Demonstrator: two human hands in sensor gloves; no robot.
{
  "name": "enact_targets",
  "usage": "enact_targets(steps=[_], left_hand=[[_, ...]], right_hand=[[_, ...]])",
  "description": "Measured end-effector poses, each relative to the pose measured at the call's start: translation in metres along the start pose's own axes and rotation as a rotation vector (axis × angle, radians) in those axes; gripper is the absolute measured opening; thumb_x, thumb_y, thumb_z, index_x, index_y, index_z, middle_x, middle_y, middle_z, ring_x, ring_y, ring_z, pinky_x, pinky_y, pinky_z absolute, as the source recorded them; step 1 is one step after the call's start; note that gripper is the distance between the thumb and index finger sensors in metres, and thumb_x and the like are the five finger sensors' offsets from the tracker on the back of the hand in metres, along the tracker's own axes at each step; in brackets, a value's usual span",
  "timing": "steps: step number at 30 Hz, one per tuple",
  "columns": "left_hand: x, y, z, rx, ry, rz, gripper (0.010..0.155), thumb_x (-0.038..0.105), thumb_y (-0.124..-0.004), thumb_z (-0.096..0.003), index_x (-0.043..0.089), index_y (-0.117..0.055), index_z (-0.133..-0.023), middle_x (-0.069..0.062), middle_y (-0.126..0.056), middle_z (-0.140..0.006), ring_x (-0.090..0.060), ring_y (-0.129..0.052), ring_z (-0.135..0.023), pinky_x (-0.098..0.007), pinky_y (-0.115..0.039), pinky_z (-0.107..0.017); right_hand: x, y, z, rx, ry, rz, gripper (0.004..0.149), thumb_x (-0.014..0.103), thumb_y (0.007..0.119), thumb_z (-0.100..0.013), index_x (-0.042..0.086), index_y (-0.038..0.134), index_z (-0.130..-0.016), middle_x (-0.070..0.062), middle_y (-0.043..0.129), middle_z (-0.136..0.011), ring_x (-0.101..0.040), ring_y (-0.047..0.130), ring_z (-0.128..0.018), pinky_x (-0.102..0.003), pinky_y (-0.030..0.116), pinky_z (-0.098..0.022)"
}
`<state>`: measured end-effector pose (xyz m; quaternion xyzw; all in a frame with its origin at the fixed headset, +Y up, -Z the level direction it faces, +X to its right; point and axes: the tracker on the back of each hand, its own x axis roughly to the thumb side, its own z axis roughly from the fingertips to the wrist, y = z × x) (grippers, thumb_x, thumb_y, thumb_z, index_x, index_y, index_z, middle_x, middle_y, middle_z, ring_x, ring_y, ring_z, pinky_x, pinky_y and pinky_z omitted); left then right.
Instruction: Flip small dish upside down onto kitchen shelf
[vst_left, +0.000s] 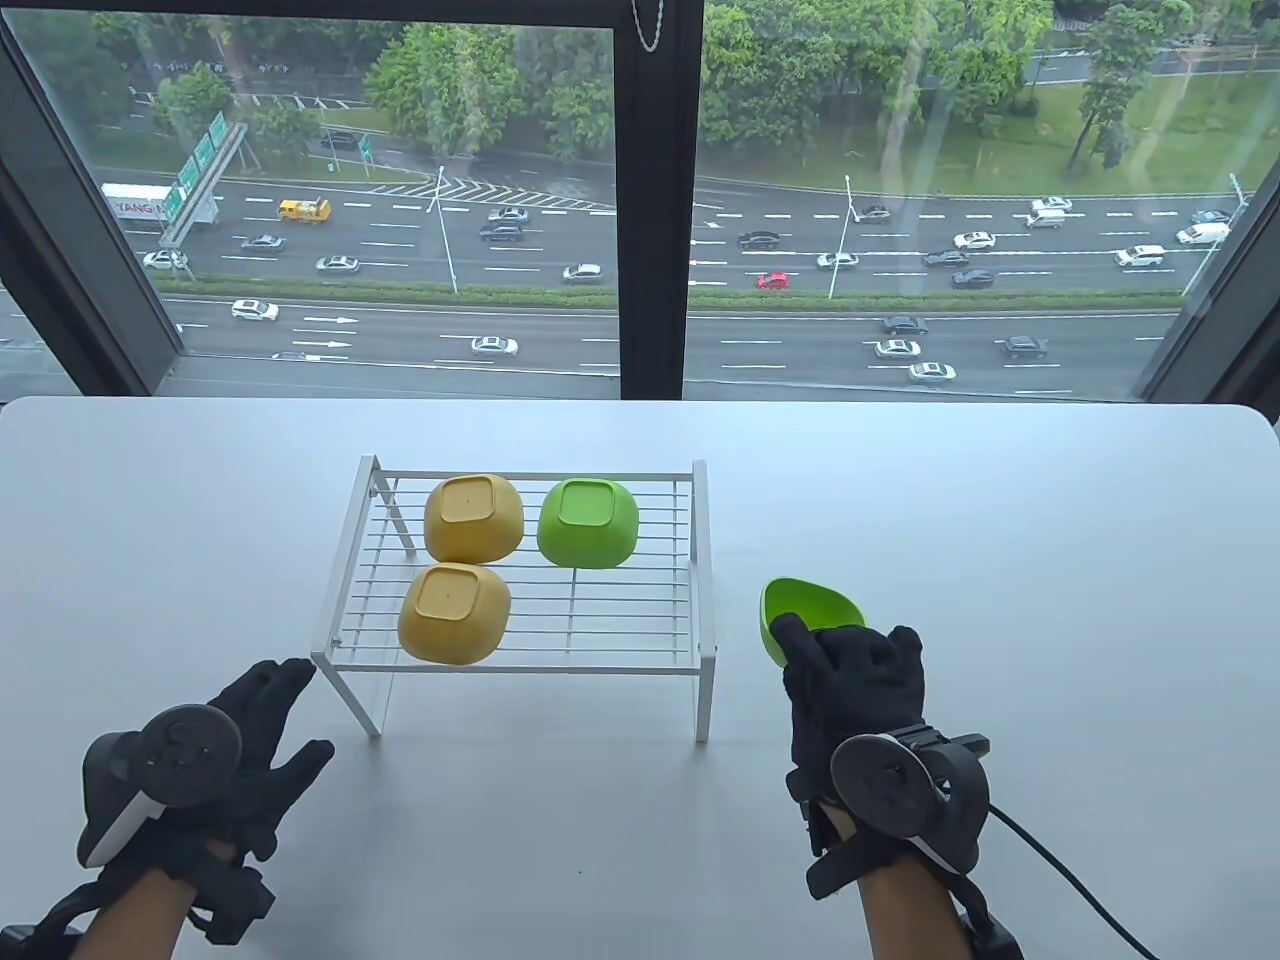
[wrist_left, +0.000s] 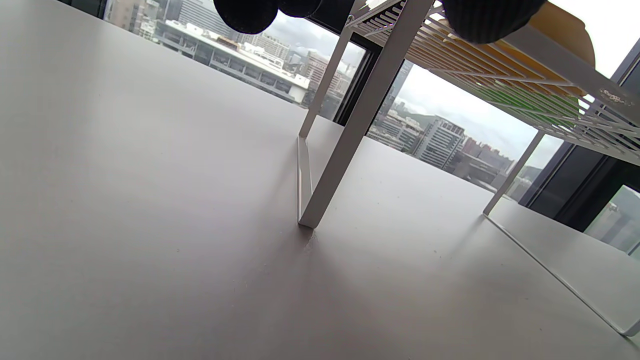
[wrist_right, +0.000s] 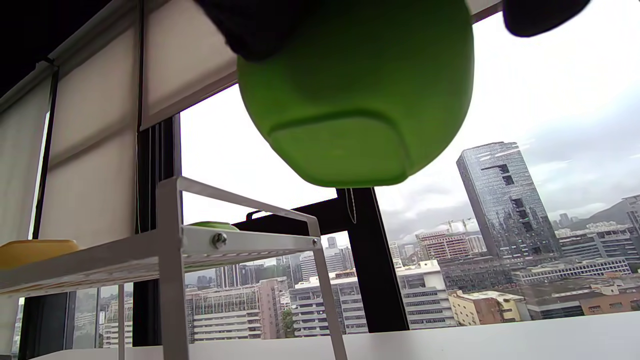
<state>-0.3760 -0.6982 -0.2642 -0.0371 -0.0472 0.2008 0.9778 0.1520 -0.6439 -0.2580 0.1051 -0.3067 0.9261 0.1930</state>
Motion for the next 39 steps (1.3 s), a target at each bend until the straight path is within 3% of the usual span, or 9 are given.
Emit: enact_targets(steps=[16, 39], left_hand=[[0.000, 0.000, 0.000, -0.001, -0.001, 0.000, 0.077, 0.057, -0.068, -0.0440, 0.033, -0.035, -0.109, -0.009, -0.037, -0.119, -0.038, -0.052, -0.107, -0.071, -0.045, -0.077], [0.000, 0.001, 0.000, 0.005, -0.013, 0.011, 0.077, 0.057, -0.068, -0.0441, 0.032, -0.035, -0.110, -0.009, -0.037, -0.119, -0.038, -0.052, -0.107, -0.071, -0.045, -0.077]], right_hand=[[0.015, -0.010, 0.002, -0.072, -0.100, -0.050, 0.048, 0.032, 0.073, -0.049, 0.028, 0.077, -0.097, -0.004, 0.087, -0.082, -0.033, 0.080, -0.082, -0.071, 0.055, -0.069], [0.026, -0.013, 0.002, -0.063, -0.237, -0.144, 0.048, 0.031, 0.072, -0.050, 0.029, 0.078, -0.097, -0.004, 0.086, -0.083, -0.032, 0.078, -0.083, -0.069, 0.058, -0.070]])
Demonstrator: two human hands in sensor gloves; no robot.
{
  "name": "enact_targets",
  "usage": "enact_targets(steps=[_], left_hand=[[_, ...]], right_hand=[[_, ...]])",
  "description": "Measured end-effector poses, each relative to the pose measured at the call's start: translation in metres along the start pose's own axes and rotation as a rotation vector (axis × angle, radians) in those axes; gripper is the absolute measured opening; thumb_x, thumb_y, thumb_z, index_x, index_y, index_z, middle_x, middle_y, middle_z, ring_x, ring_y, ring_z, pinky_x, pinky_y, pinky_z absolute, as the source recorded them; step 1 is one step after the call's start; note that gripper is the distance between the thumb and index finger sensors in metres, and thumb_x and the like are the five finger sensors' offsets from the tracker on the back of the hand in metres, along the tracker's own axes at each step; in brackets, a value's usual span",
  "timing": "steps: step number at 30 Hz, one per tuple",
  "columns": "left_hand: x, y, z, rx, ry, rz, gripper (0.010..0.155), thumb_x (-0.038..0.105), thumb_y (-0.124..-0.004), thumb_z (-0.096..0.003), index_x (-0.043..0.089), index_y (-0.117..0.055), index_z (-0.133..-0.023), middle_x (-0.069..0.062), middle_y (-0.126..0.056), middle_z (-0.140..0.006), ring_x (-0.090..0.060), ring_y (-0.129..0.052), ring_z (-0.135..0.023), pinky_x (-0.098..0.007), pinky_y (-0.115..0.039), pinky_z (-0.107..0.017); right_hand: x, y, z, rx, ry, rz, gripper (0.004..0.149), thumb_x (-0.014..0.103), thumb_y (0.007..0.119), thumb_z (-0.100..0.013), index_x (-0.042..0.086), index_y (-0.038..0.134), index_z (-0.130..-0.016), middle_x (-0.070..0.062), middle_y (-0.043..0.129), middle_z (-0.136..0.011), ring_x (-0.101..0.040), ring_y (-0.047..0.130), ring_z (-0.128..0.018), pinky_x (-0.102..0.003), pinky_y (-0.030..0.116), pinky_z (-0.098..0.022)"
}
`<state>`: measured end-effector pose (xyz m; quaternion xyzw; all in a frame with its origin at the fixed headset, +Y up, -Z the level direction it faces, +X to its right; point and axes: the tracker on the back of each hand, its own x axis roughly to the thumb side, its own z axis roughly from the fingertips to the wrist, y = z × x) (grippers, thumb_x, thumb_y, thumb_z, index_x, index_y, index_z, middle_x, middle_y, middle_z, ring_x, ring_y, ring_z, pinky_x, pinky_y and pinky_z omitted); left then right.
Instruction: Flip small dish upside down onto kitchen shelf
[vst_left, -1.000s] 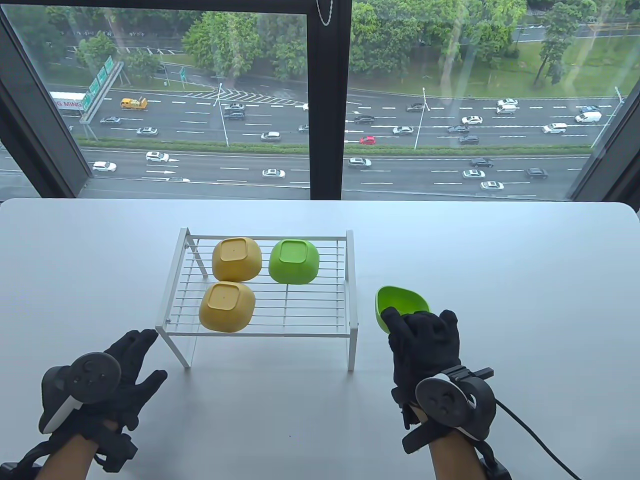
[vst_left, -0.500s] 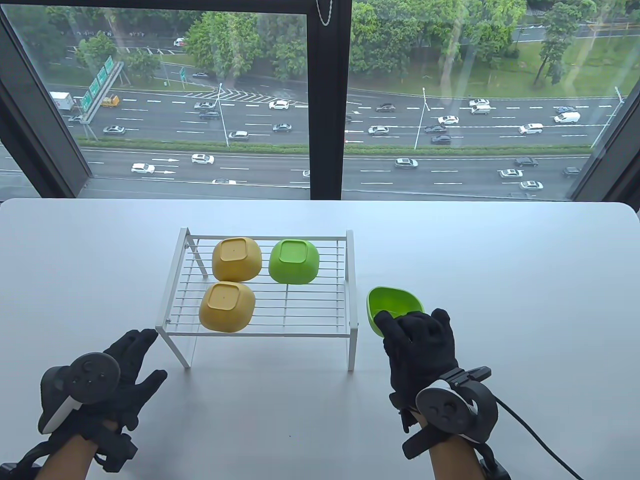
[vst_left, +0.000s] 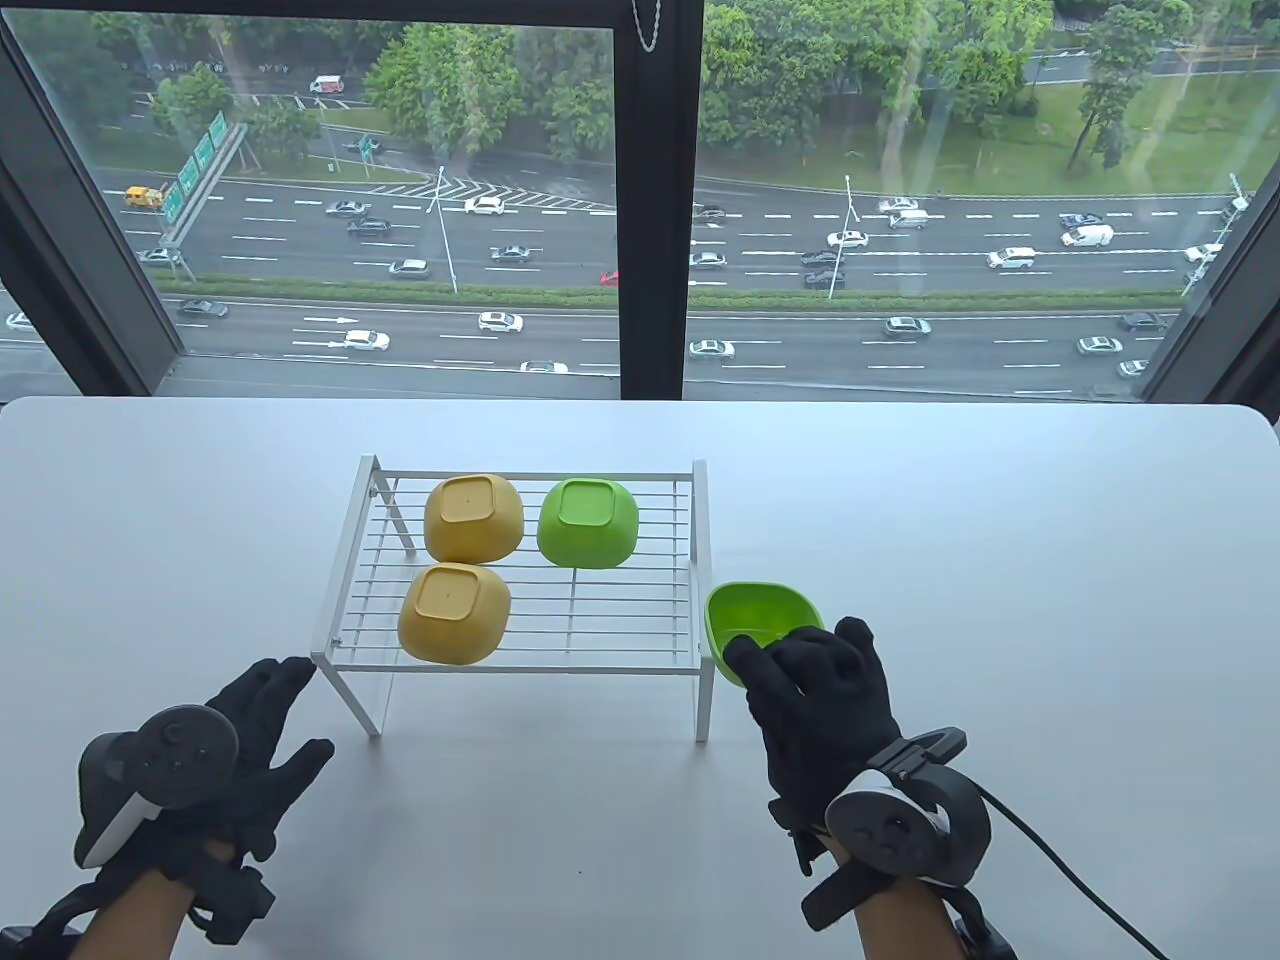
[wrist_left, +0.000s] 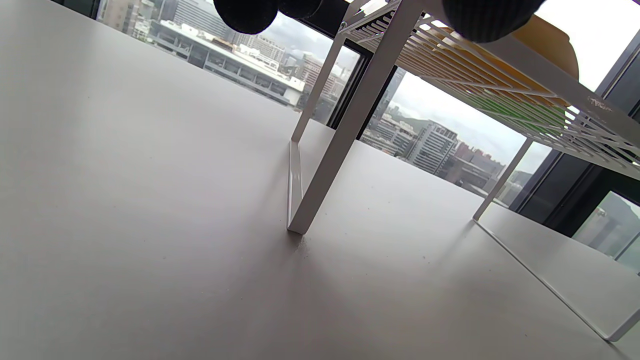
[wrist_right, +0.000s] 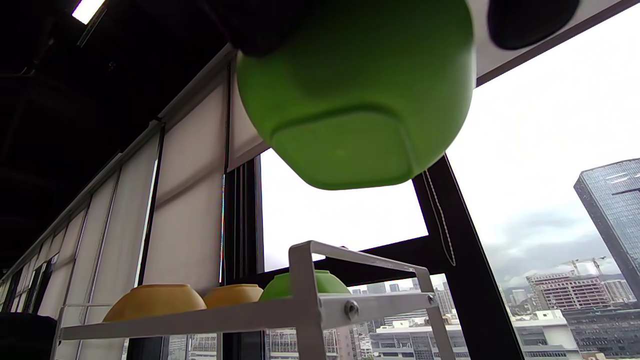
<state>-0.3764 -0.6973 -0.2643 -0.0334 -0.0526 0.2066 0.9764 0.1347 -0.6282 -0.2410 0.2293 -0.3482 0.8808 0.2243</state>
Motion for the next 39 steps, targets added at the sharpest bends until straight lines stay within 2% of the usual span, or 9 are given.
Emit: enact_targets(steps=[32, 39], left_hand=[[-0.004, 0.006, 0.001, 0.028, -0.020, 0.034, 0.077, 0.057, -0.068, -0.0441, 0.032, -0.035, -0.110, -0.010, -0.038, -0.119, -0.038, -0.052, -0.107, -0.071, -0.045, -0.077], [-0.007, 0.009, 0.000, 0.034, -0.031, 0.063, 0.077, 0.057, -0.067, -0.0443, 0.032, -0.035, -0.110, -0.010, -0.038, -0.119, -0.039, -0.052, -0.107, -0.071, -0.045, -0.077]], right_hand=[[0.040, 0.013, -0.006, 0.079, -0.137, -0.075, 0.047, 0.033, 0.072, -0.051, 0.027, 0.077, -0.097, -0.003, 0.086, -0.082, -0.032, 0.079, -0.082, -0.066, 0.061, -0.071], [0.042, 0.016, -0.008, 0.110, -0.126, -0.099, 0.046, 0.033, 0.071, -0.051, 0.027, 0.076, -0.097, -0.003, 0.085, -0.083, -0.031, 0.078, -0.083, -0.067, 0.062, -0.069]])
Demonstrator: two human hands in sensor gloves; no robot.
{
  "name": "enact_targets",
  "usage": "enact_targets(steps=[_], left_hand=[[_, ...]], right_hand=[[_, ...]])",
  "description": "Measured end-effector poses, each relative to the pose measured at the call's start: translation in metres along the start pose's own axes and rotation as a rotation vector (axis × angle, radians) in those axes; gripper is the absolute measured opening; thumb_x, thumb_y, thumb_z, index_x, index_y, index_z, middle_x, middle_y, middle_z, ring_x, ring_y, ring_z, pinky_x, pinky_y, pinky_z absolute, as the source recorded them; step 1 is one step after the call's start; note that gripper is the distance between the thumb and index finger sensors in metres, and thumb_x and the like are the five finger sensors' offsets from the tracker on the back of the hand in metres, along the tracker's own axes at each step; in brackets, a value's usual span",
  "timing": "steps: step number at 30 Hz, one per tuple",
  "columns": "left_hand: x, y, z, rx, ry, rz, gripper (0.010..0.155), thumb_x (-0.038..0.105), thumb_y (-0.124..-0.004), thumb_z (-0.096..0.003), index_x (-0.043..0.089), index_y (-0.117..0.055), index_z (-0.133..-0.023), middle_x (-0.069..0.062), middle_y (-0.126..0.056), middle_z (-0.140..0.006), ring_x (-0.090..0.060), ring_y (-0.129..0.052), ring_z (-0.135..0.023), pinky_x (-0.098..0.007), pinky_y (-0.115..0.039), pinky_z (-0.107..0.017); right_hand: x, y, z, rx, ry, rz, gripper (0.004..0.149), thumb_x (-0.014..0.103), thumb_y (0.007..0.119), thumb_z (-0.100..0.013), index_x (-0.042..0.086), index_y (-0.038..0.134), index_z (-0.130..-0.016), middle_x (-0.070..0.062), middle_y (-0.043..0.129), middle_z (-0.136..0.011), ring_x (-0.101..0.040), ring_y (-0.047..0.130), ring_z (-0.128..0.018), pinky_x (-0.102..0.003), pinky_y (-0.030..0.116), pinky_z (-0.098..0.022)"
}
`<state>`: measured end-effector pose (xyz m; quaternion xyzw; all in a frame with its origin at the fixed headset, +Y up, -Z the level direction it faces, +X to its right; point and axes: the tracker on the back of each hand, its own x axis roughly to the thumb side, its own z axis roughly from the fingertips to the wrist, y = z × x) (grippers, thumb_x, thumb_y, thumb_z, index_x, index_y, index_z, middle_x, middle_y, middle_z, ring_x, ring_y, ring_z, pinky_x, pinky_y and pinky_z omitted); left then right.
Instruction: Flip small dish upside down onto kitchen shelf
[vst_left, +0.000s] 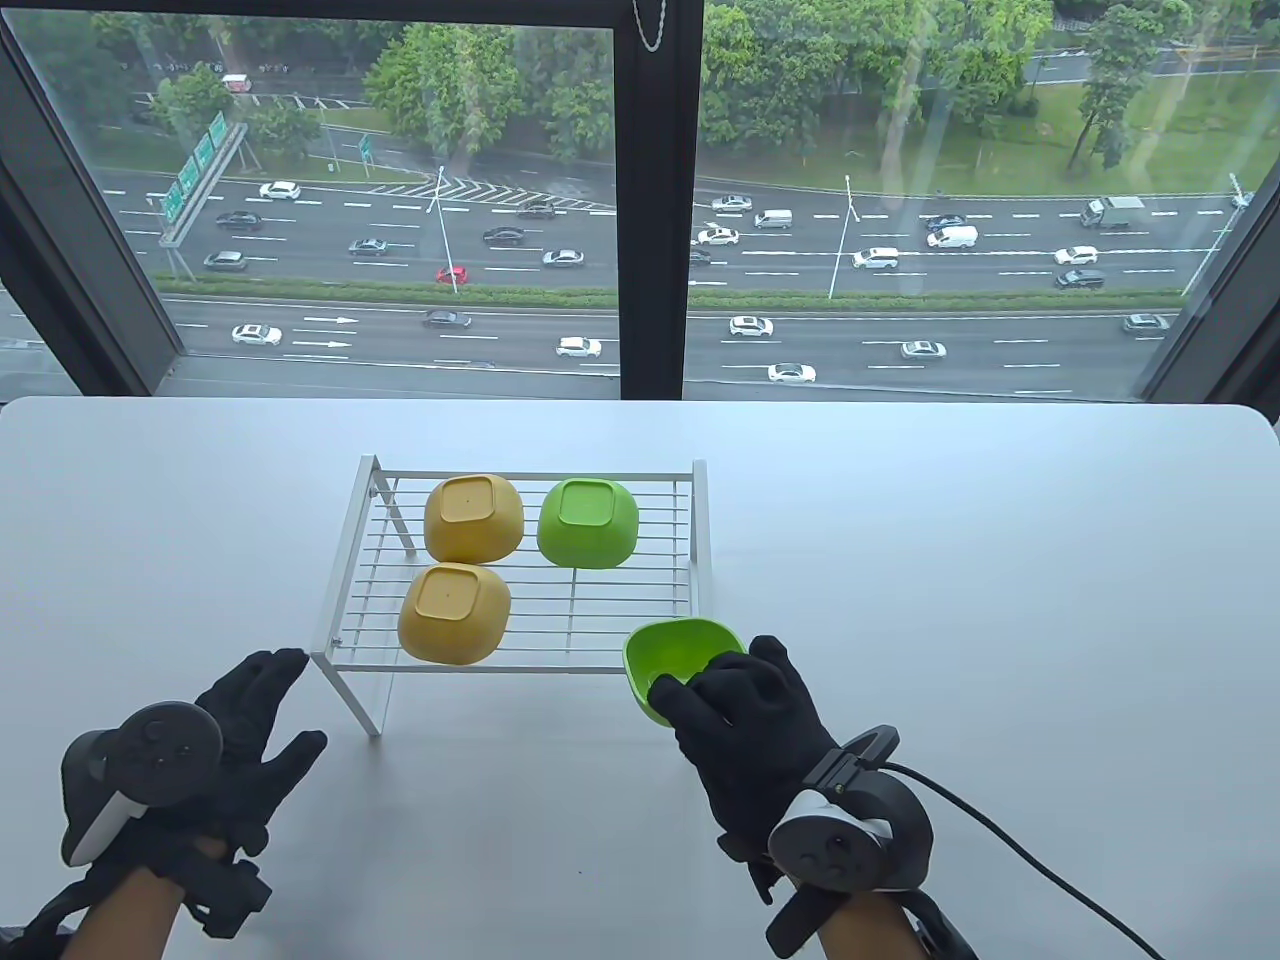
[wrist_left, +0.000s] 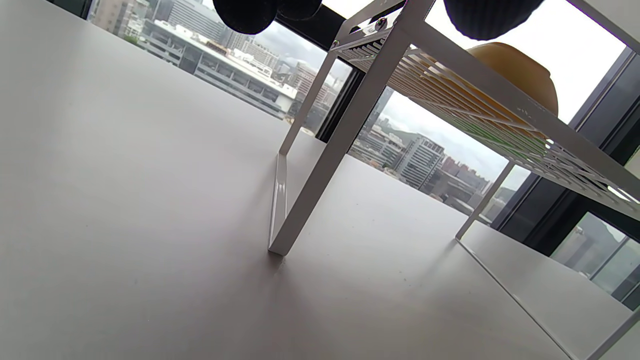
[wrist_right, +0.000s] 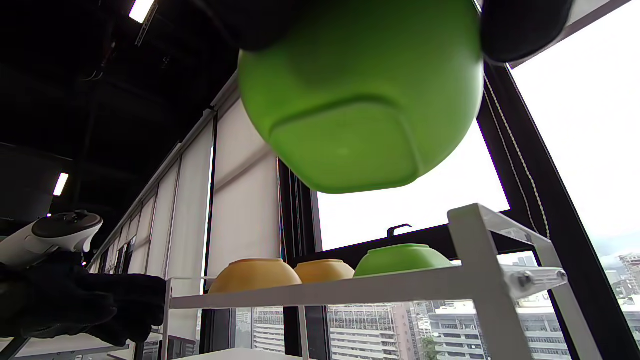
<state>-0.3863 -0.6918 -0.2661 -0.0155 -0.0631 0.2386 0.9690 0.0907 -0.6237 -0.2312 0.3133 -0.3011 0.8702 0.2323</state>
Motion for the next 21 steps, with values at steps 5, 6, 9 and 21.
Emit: enact_targets(steps=[5, 6, 9, 21], left_hand=[[-0.001, 0.005, 0.001, 0.012, -0.021, 0.031, 0.078, 0.057, -0.067, -0.0447, 0.031, -0.035, -0.110, -0.011, -0.038, -0.120, -0.039, -0.051, -0.107, -0.071, -0.044, -0.077], [-0.001, 0.006, 0.001, 0.016, -0.025, 0.032, 0.078, 0.057, -0.067, -0.0447, 0.031, -0.035, -0.110, -0.011, -0.038, -0.120, -0.039, -0.051, -0.107, -0.071, -0.044, -0.077], [0.000, 0.005, 0.001, 0.011, -0.030, 0.029, 0.078, 0.057, -0.067, -0.0448, 0.031, -0.035, -0.110, -0.011, -0.038, -0.120, -0.039, -0.051, -0.107, -0.071, -0.044, -0.077], [0.004, 0.003, 0.006, 0.002, -0.039, 0.027, 0.078, 0.057, -0.067, -0.0449, 0.031, -0.035, -0.110, -0.010, -0.037, -0.120, -0.039, -0.051, -0.107, -0.071, -0.045, -0.077]], right_hand=[[0.005, 0.004, -0.004, 0.039, 0.021, -0.041, 0.047, 0.034, 0.070, -0.052, 0.026, 0.074, -0.098, -0.003, 0.084, -0.083, -0.032, 0.076, -0.083, -0.069, 0.064, -0.068], [0.006, 0.005, -0.005, 0.043, 0.024, -0.040, 0.047, 0.034, 0.069, -0.052, 0.026, 0.074, -0.098, -0.003, 0.084, -0.083, -0.031, 0.076, -0.083, -0.069, 0.064, -0.067], [0.009, 0.006, -0.011, 0.054, 0.033, -0.055, 0.047, 0.034, 0.069, -0.052, 0.026, 0.074, -0.098, -0.003, 0.083, -0.083, -0.031, 0.076, -0.083, -0.069, 0.065, -0.067], [0.024, 0.018, -0.023, 0.188, 0.072, -0.104, 0.049, 0.039, 0.065, -0.054, 0.025, 0.067, -0.100, -0.003, 0.080, -0.081, -0.030, 0.075, -0.078, -0.069, 0.067, -0.064]])
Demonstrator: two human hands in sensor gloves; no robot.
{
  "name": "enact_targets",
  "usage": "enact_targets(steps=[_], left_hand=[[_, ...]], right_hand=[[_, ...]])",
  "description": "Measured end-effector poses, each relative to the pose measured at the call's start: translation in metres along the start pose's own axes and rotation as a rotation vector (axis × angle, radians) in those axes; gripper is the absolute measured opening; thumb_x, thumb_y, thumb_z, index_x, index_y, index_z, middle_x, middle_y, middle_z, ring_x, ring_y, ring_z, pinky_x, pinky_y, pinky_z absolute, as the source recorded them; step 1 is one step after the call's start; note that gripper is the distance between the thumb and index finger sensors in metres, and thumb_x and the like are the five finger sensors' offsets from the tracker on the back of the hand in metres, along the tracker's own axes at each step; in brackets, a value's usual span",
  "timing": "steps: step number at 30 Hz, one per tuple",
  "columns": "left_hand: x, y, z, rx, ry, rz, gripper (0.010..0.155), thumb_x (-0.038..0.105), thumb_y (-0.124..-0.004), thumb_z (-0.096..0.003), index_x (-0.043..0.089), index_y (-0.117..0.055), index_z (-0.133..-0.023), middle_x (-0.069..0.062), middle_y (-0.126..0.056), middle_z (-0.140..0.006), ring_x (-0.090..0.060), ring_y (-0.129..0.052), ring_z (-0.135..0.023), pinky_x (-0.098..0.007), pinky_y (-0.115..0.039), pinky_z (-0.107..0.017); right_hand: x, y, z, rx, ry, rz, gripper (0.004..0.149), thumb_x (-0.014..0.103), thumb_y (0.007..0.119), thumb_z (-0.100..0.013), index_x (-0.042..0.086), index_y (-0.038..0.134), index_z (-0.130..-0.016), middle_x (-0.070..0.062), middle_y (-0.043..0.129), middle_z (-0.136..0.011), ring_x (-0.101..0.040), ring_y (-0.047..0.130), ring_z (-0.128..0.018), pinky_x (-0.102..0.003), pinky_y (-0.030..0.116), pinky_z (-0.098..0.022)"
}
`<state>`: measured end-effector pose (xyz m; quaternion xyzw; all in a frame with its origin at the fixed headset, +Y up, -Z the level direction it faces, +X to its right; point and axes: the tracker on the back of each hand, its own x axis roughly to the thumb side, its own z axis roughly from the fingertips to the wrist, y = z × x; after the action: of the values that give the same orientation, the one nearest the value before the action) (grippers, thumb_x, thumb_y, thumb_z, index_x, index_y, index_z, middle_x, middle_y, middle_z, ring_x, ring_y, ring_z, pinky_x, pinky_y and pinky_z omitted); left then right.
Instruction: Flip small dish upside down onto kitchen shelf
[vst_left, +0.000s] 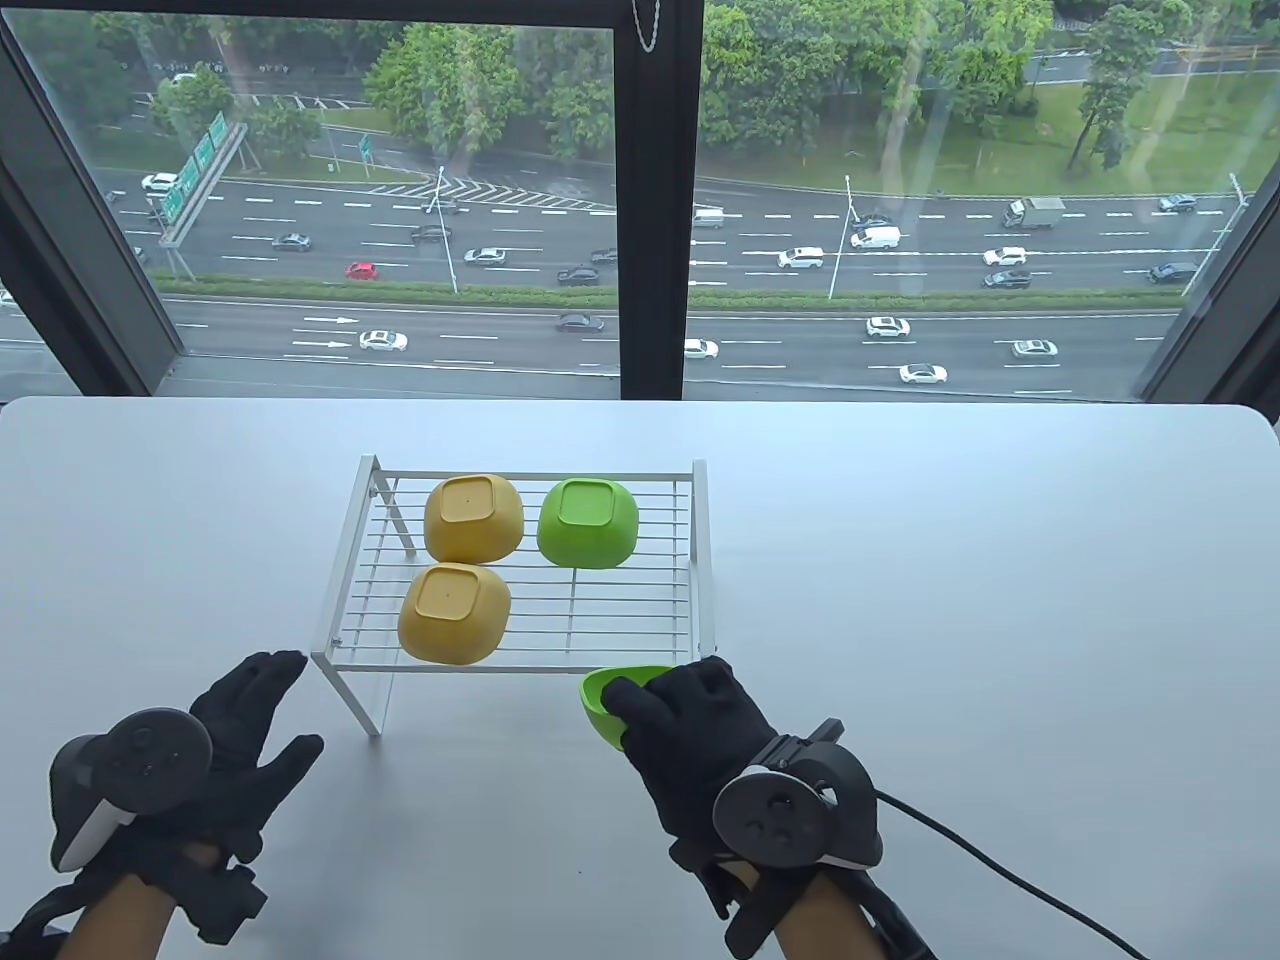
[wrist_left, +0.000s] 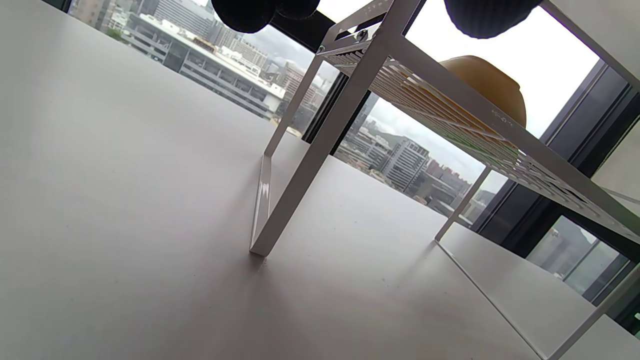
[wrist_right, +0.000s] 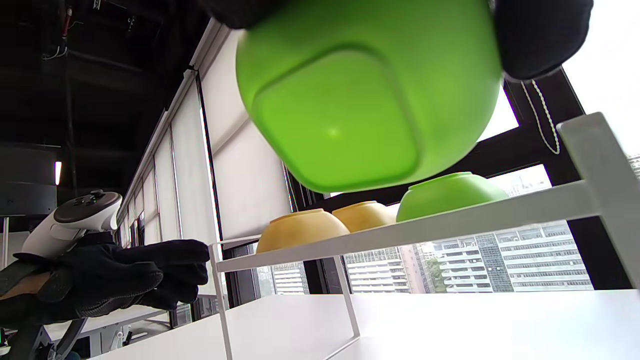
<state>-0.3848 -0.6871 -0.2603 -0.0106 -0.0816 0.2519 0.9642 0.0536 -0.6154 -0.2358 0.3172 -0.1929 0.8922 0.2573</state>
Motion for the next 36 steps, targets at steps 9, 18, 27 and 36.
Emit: enact_targets(steps=[9, 18, 27, 36], left_hand=[[0.002, -0.001, 0.001, -0.009, 0.001, -0.003, 0.078, 0.058, -0.067, -0.0450, 0.031, -0.035, -0.110, -0.010, -0.037, -0.120, -0.039, -0.051, -0.107, -0.071, -0.045, -0.077], [0.002, 0.004, 0.002, 0.010, -0.012, 0.026, 0.078, 0.058, -0.067, -0.0450, 0.031, -0.034, -0.111, -0.010, -0.037, -0.120, -0.039, -0.051, -0.107, -0.071, -0.045, -0.077], [0.002, 0.008, 0.004, 0.021, -0.025, 0.048, 0.078, 0.058, -0.067, -0.0451, 0.030, -0.034, -0.111, -0.010, -0.037, -0.120, -0.040, -0.051, -0.107, -0.071, -0.045, -0.077], [0.002, 0.009, 0.004, 0.023, -0.037, 0.062, 0.078, 0.058, -0.067, -0.0454, 0.030, -0.034, -0.111, -0.011, -0.037, -0.120, -0.040, -0.051, -0.107, -0.071, -0.045, -0.077]], right_hand=[[0.012, 0.002, -0.021, 0.031, 0.033, 0.021, 0.051, 0.045, 0.064, -0.055, 0.025, 0.062, -0.102, -0.002, 0.078, -0.080, -0.028, 0.075, -0.072, -0.067, 0.072, -0.061], [0.016, 0.012, -0.035, 0.068, 0.100, 0.080, 0.060, 0.053, 0.070, -0.054, 0.024, 0.057, -0.104, -0.001, 0.075, -0.080, -0.026, 0.075, -0.069, -0.063, 0.076, -0.059], [0.017, 0.021, -0.046, 0.112, 0.150, 0.135, 0.071, 0.059, 0.080, -0.049, 0.023, 0.055, -0.105, -0.001, 0.073, -0.081, -0.025, 0.075, -0.067, -0.059, 0.080, -0.056], [0.022, 0.021, -0.055, 0.133, 0.146, 0.179, 0.081, 0.059, 0.085, -0.046, 0.021, 0.049, -0.107, -0.001, 0.071, -0.082, -0.024, 0.075, -0.068, -0.057, 0.082, -0.054]])
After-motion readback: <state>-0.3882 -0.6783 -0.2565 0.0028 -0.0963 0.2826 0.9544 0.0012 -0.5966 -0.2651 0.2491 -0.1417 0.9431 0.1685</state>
